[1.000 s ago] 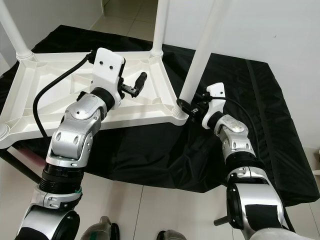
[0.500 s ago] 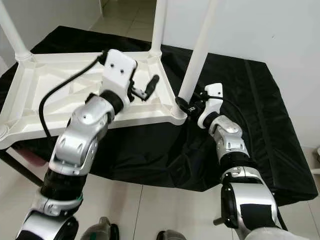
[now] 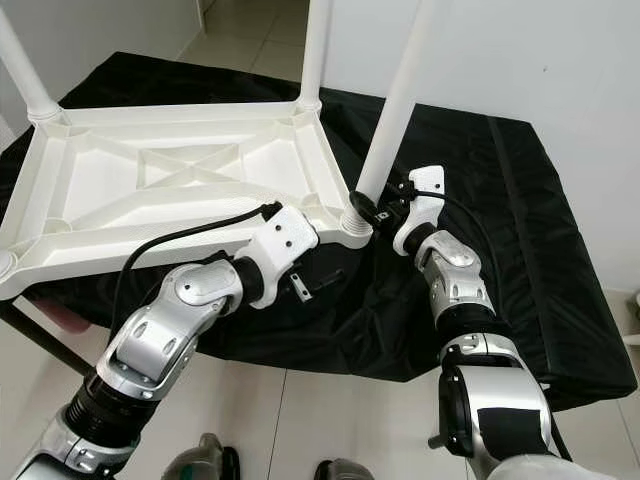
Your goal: Building children table
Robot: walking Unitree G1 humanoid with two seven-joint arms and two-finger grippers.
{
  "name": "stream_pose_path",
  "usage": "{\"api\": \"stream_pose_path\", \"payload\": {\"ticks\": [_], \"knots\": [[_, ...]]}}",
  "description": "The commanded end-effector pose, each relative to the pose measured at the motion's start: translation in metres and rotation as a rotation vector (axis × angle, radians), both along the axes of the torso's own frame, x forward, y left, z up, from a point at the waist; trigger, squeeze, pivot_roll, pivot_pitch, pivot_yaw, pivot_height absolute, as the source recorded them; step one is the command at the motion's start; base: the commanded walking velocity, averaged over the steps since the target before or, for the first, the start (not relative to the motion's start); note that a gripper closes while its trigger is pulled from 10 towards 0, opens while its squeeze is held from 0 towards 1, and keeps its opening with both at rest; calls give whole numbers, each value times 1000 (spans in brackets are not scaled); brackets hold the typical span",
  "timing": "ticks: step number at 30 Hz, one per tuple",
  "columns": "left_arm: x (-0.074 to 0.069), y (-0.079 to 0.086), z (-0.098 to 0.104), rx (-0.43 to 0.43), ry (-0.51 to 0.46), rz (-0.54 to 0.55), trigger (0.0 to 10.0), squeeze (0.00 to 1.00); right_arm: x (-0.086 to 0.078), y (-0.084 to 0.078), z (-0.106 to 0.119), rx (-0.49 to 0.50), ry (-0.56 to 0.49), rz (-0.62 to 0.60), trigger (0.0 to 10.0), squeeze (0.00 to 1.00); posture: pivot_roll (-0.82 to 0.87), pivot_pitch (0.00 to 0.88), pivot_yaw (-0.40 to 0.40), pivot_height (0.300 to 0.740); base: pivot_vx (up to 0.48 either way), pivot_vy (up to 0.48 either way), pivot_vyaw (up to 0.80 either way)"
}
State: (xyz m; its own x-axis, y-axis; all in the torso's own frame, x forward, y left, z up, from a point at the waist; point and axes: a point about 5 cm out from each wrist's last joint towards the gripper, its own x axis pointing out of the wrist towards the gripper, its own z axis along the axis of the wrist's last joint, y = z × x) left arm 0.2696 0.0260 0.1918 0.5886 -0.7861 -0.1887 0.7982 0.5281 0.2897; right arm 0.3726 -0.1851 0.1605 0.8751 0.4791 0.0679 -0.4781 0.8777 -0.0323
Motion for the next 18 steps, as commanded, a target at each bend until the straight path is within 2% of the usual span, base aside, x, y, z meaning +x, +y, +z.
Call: {"api": "stream_pose_path", "payload": {"ticks": [1, 10, 12, 18], "knots": [[0, 0, 2, 3, -7, 14, 10000, 0, -2, -3, -12, 9, 60, -28, 10000, 0, 72, 55, -31, 740, 0, 0, 0], [9, 8, 15, -23, -44, 92, 10000, 0, 0, 0, -12, 7, 72, -34, 10000, 0, 74, 55, -34, 740, 0, 0, 0], [18, 13, 27, -75, -72, 183, 10000, 0, 1, 3, -13, -7, 89, -53, 10000, 0, 76, 55, -37, 740, 0, 0, 0], [29, 21, 42, -164, -49, 289, 10000, 0, -1, 14, -16, -20, 88, -48, 10000, 0, 78, 56, -44, 740, 0, 0, 0]]}}
